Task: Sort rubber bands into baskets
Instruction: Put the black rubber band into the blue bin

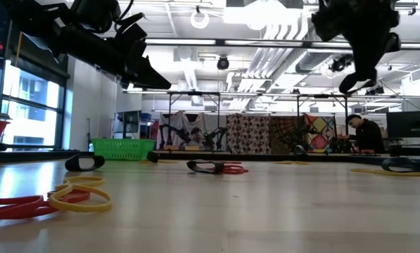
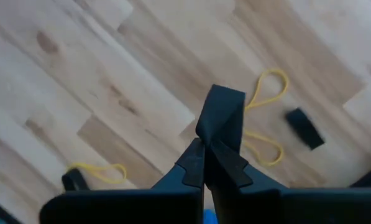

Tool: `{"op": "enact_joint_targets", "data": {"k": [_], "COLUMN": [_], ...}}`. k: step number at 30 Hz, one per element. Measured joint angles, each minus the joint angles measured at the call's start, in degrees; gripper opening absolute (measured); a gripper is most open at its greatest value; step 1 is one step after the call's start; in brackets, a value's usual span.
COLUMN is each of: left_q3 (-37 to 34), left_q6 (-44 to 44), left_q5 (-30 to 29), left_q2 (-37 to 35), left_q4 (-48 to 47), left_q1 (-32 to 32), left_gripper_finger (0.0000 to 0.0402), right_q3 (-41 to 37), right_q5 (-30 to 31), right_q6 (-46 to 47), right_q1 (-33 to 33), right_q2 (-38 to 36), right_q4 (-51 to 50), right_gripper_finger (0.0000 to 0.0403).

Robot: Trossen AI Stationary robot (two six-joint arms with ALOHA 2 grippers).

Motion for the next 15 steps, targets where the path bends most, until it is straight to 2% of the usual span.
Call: {"op": "enact_joint_targets", "data": {"k": [15], "left_q3": [0.00], "left_q6": [0.02], "left_q5": [0.00], "left_q2": [0.00], "left_q4": [0.45], "left_q1": [0.00], "left_gripper_finger": [0.0023], "right_q3": [0.00], "right_q5": [-4.72], "right_q6": [16.21], "right_q1": [11.42], "right_q2": [0.00], "right_q4": [-3.54], "right_gripper_finger": [0.0000]}}
